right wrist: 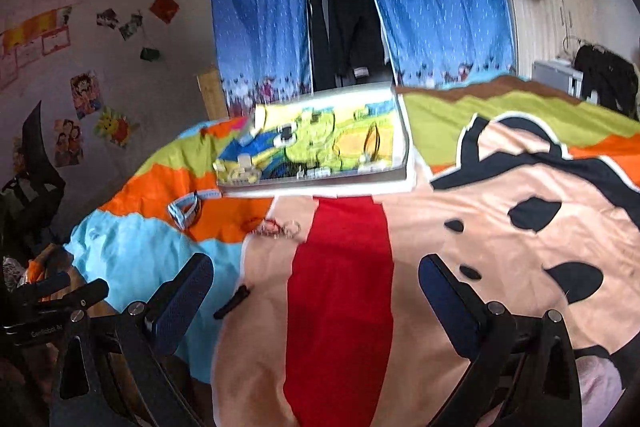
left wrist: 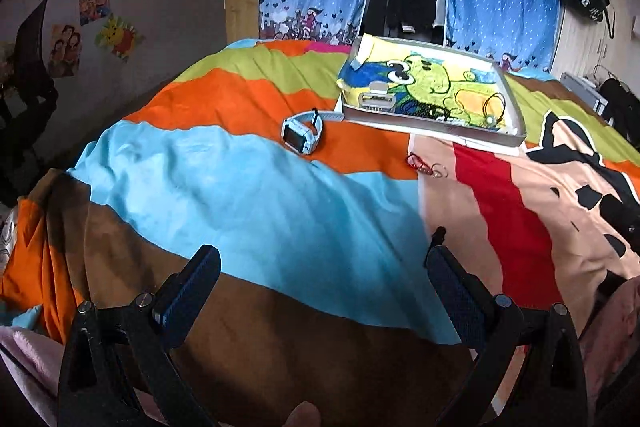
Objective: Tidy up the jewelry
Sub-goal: 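Withdraw both tools from the tray back toward the remaining jewelry, then lower both tools toward the grey watch and the black beaded hair stick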
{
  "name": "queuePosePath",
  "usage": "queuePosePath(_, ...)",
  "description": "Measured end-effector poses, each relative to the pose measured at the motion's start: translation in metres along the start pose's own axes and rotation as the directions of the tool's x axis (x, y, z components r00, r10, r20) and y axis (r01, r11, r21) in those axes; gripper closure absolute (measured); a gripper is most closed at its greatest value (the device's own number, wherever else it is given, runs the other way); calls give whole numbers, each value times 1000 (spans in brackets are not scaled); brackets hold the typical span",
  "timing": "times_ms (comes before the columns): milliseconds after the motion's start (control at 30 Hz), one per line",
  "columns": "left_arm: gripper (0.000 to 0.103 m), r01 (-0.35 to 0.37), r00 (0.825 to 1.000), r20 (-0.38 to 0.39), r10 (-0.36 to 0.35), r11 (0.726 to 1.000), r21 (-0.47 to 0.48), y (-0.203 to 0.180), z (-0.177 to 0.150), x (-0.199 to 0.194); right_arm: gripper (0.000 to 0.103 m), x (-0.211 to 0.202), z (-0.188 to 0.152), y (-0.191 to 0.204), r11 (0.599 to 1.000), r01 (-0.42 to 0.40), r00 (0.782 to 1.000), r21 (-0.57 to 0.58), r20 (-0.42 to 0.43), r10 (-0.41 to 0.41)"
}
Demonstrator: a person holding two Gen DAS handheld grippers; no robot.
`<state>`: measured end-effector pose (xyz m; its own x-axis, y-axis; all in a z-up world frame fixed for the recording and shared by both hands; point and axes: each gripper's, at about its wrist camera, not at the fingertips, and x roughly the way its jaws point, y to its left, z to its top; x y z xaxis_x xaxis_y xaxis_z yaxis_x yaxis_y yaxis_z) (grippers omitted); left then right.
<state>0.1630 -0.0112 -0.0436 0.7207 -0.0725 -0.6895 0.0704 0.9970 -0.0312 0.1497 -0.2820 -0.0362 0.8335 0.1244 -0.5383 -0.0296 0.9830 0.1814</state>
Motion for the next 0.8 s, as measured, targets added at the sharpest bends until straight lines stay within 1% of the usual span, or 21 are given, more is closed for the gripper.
queuePosePath(100, 2, -23, 999, -28, 24, 1000, 9, -1, -2, 7, 0, 7, -3, 0, 1000, -7, 999, 6, -34, 7)
queuePosePath(267, 2, -37, 996, -84, 36, 999, -4, 5, -1, 20, 0, 16, -4, 2, 1000, -15, 997, 4, -73, 15)
queuePosePath(367, 2, -35, 994, -107, 35, 999, -5, 6, -2, 25, 0, 21, -3, 0, 999, -34, 995, 19, -95, 36)
queuePosePath(433, 2, -28, 993, -112, 28, 1000, -1, 5, -2, 25, 0, 26, -1, -4, 997, -60, 991, 44, -118, 65)
queuePosePath(567, 2, 6, 993, -117, -5, 1000, 5, 3, -2, 28, 0, 35, 1, -12, 990, -96, 982, 99, -150, 110)
queuePosePath(700, 2, 73, 989, -128, -73, 997, -6, -2, 0, 34, 0, 39, 6, -19, 983, -121, 977, 136, -162, 142)
queuePosePath(800, 2, 121, 985, -121, -121, 993, -6, -9, 3, 38, 0, 42, 13, -24, 978, -151, 970, 145, -171, 175)
